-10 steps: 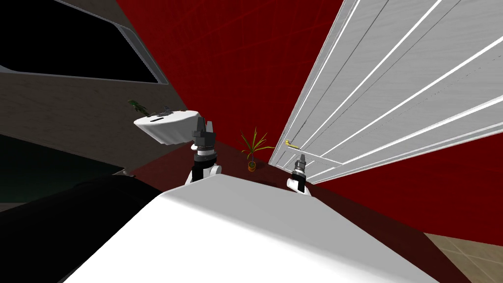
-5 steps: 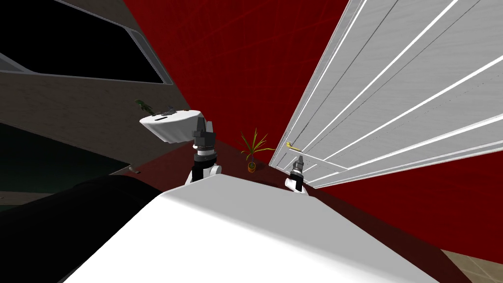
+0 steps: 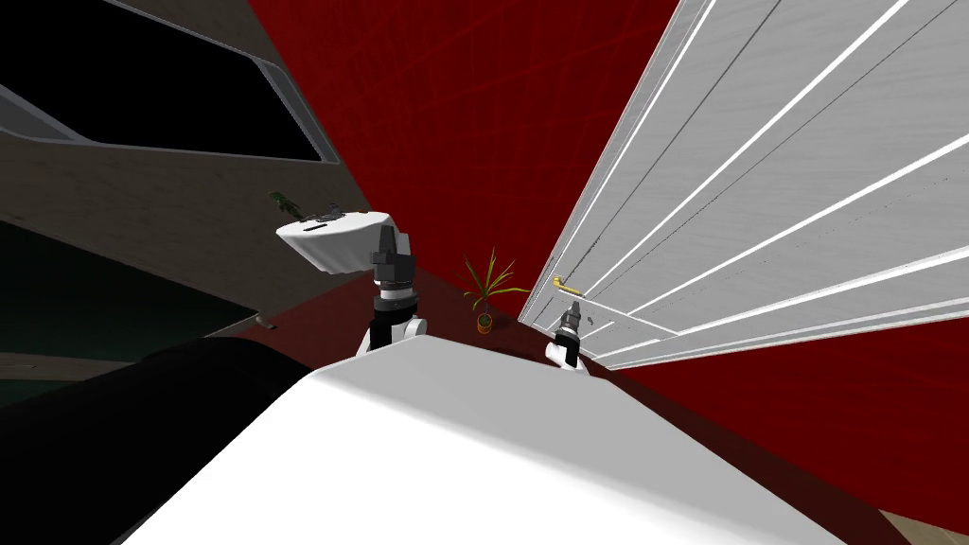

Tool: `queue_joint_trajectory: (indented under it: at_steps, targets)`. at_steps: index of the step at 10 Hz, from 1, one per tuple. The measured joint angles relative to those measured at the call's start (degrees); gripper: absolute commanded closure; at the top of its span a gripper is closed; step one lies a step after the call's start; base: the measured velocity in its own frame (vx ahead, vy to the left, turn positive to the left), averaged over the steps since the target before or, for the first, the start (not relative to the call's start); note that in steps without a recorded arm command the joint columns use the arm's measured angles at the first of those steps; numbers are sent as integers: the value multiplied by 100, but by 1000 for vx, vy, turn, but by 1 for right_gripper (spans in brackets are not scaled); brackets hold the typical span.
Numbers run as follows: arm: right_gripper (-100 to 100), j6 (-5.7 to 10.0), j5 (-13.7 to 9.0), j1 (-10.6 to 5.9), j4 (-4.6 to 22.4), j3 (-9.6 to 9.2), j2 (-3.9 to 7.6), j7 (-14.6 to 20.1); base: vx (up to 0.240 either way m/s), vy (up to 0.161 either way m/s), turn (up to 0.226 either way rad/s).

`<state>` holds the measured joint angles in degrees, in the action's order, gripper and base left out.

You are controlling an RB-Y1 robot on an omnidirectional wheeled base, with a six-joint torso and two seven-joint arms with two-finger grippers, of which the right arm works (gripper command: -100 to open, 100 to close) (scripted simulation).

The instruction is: Pull the door open

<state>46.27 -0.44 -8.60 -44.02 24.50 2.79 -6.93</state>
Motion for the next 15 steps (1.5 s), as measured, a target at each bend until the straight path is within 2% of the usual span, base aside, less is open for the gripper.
queue_joint_trajectory:
  at_steps: [3,4,7,9,11,12,13,14,15]
  targets:
    - [-100,102,-31,-196,529,113,-34,29,57,-65,76]
    - [-100,99,-32,-201,570,138,-96,22,39,-41,26]
    - [-100,169,-60,-397,968,219,-91,27,36,-55,64]
    - [-100,221,-71,-475,1219,280,-162,35,49,-54,57]
    - [-100,276,-92,-615,1506,341,-176,31,28,-29,22]
    - [-100,289,-93,-623,1528,344,-175,31,-23,1,231]
    - [-100,300,-171,-693,1648,402,-46,26,-54,3,239]
    - [-100,504,-278,-853,2097,485,131,15,-43,3,101]
    - [-100,582,-306,-805,2224,494,156,28,-18,3,7]
